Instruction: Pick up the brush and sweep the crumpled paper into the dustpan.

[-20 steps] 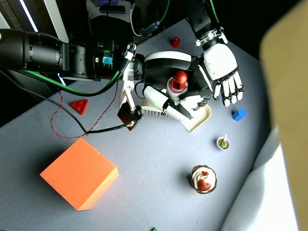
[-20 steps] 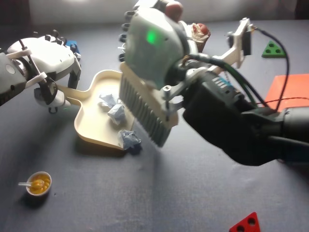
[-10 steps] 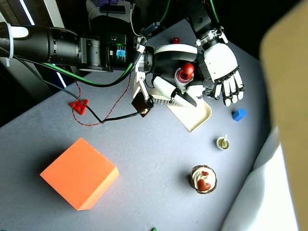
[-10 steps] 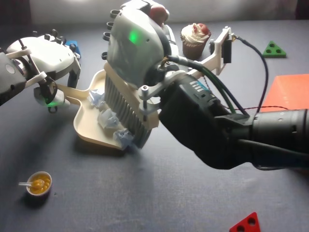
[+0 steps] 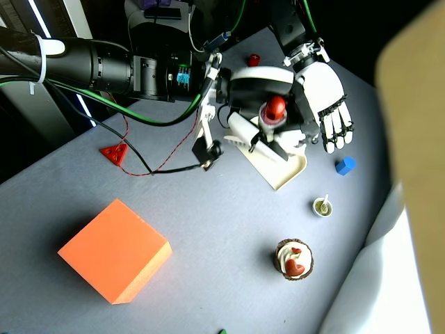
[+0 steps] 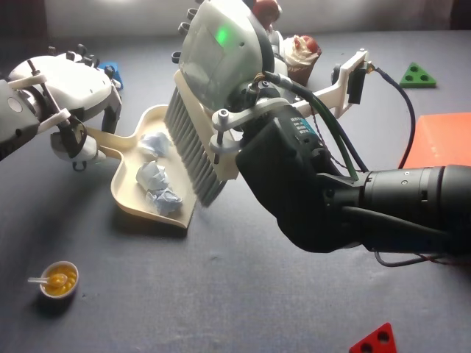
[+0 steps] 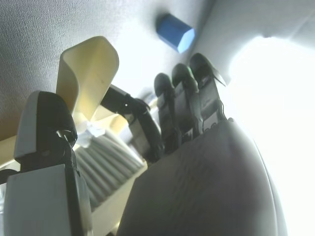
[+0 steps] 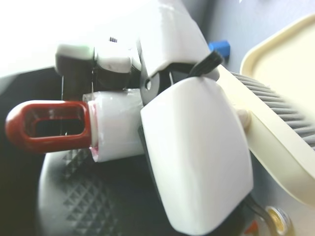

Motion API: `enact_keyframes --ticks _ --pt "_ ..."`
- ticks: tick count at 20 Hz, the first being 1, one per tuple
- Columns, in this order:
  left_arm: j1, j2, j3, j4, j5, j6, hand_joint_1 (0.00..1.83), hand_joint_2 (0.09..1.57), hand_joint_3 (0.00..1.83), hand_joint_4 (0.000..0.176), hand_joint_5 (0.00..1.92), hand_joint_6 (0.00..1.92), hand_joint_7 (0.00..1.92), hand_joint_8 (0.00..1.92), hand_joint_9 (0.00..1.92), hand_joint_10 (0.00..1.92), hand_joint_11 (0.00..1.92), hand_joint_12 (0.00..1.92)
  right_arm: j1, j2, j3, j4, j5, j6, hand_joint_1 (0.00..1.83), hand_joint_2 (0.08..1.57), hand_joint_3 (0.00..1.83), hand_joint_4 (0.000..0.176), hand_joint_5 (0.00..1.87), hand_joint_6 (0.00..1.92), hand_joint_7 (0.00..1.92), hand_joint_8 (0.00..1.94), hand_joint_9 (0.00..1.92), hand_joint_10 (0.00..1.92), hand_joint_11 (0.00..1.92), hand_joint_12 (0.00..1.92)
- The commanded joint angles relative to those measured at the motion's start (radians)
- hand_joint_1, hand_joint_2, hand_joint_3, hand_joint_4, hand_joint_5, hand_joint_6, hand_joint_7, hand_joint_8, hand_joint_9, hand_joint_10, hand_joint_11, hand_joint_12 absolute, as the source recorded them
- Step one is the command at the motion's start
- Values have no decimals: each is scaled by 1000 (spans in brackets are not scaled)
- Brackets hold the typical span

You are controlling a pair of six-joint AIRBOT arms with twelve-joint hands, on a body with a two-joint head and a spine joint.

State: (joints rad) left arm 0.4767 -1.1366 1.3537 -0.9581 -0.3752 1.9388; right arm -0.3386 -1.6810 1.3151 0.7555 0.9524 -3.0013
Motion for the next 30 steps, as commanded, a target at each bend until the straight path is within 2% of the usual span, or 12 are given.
enact_keyframes --ticks 1,5,12,13,14,15,17,19,21,22,26,30 --pt "-7 10 3 23 -84 3 1126 1131 0 0 952 1018 342 3 219 4 2 377 17 1 -2 -90 95 -16 1500 1174 0 176 1050 1921 1145 1941 1202 1921 1145 1921" --pt "-8 10 2 22 -84 2 1124 1136 0 0 942 1034 336 2 210 2 0 368 17 31 -17 -90 93 -16 1495 1174 0 176 1049 1921 1124 1941 1175 1921 1154 1921" --pt "-7 11 2 21 -86 2 1124 1137 0 0 941 1036 344 5 213 4 19 382 73 220 -182 -71 109 -16 1504 1180 0 176 1036 1921 1131 1941 1179 1921 1156 1921" --pt "-8 11 2 21 -87 2 1133 1131 0 0 954 1014 359 6 226 5 28 397 79 243 -204 -49 109 -16 1505 1182 1 176 1034 1921 1133 1941 1185 1921 1169 1921" --pt "-8 11 2 21 -88 2 1135 1129 0 0 957 1009 351 2 231 6 24 399 91 274 -237 -1 92 -16 1506 1190 2 176 1036 1921 1149 1941 1218 1921 969 1906" --pt "-9 11 2 21 -88 2 1116 1133 1 0 948 1026 330 3 223 2 19 399 105 310 -268 49 65 -16 1506 1192 2 176 1034 1921 1141 1941 1207 1921 1040 1918" --pt "-12 11 2 21 -88 2 1118 1138 1 0 937 1043 338 4 220 1 12 401 125 384 -325 108 6 -3 1475 1199 2 176 1040 1921 1157 1941 1196 1921 942 1844" --pt "-15 11 1 21 -88 2 1117 1141 0 0 932 1050 342 2 219 0 3 389 139 442 -372 108 -11 63 1482 1186 0 176 1023 1921 1140 1941 1193 1921 1127 1918" --pt "-16 12 0 21 -88 2 1120 1137 0 0 942 1035 319 0 204 0 11 393 153 484 -408 122 -14 158 1508 1186 0 176 1037 1921 1157 1941 1220 1921 997 1902" --pt "-16 14 0 21 -88 2 1120 1137 0 0 940 1037 327 4 208 3 9 394 162 503 -429 158 -14 177 1495 1188 0 176 1045 1921 1160 1941 1227 1921 923 1897" --pt "-23 18 0 23 -91 3 1124 1122 0 0 973 987 346 3 231 4 18 405 154 548 -468 229 -13 178 1488 1191 0 176 1036 1921 1152 1941 1207 1921 1145 1921" --pt "-24 19 0 24 -91 3 1108 1121 0 0 970 994 333 0 219 0 6 390 128 567 -466 370 -30 150 1508 1190 0 176 1023 1921 1118 1941 1187 1921 1031 1921"
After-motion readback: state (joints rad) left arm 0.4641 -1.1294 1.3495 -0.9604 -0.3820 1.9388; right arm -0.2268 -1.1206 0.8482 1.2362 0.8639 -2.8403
